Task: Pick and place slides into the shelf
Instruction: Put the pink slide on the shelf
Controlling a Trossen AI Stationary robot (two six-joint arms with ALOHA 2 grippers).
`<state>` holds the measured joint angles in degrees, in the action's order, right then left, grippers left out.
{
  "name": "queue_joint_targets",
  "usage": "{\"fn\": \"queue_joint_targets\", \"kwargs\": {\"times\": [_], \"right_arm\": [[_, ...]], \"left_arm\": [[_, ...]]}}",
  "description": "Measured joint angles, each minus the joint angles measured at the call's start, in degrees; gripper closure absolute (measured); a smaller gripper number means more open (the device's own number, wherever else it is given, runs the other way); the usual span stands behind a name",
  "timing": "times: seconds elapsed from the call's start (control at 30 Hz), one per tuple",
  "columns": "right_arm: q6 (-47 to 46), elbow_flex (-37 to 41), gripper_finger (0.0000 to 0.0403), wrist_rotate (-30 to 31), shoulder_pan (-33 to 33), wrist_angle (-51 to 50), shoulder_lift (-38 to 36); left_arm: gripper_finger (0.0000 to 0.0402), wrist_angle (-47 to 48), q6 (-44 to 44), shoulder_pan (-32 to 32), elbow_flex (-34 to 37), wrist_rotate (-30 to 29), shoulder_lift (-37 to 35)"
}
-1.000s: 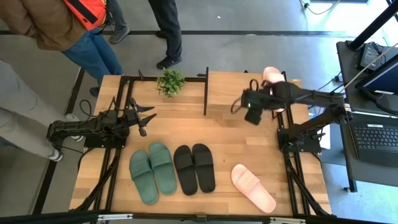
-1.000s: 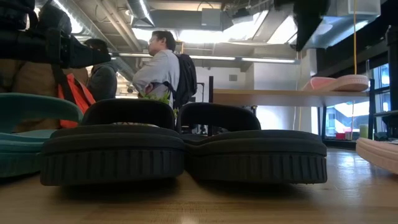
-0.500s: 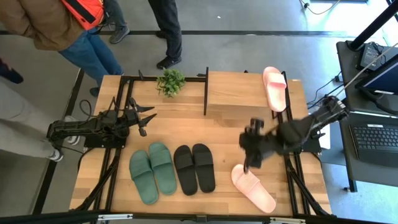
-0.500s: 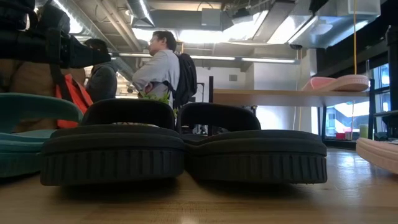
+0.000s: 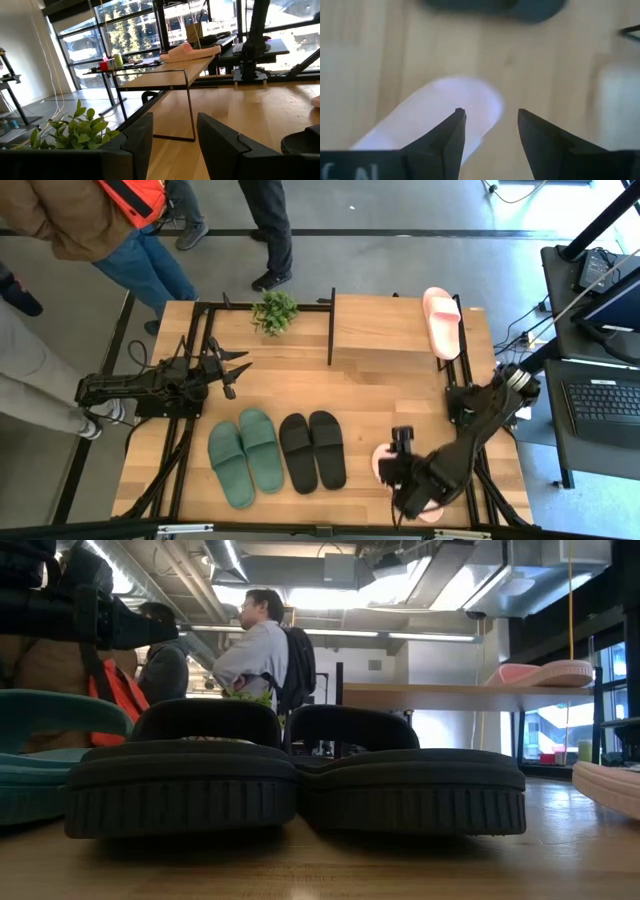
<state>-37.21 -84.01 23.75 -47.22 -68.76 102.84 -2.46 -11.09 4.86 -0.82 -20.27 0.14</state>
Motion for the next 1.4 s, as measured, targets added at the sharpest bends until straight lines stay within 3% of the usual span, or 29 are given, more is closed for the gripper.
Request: {"fn": "queue_joint_targets", "kwargs": {"times": [0.17,0.37,0.53,0.73,1.03,1.4], "right_arm": [[-1.9,0.0,0.0221,-6.8,-3.2,0.1,4.3],[-6.2,0.0,0.0221,-14.7,-6.5,0.0,4.4],[-6.2,0.0,0.0221,-12.4,-9.4,0.0,4.4],[-5.8,0.0,0.0221,-3.2,-11.2,-1.4,4.4],[-4.3,0.0,0.0221,-2.9,-11.2,-2.8,4.9],[-2.5,0.0,0.0221,-2.4,-11.1,-4.1,11.6]], "left_arm": [[0.0256,0.0,0.0,0.0,0.0,0.0,0.0],[0.0256,0.0,0.0,0.0,0.0,-0.1,0.0],[0.0256,0.0,0.0,0.0,0.0,-0.1,0.0],[0.0256,0.0,0.0,0.0,0.0,-0.1,0.0],[0.0256,0.0,0.0,0.0,0.0,-0.1,0.0],[0.0256,0.0,0.0,0.0,0.0,-0.1,0.0]]}}
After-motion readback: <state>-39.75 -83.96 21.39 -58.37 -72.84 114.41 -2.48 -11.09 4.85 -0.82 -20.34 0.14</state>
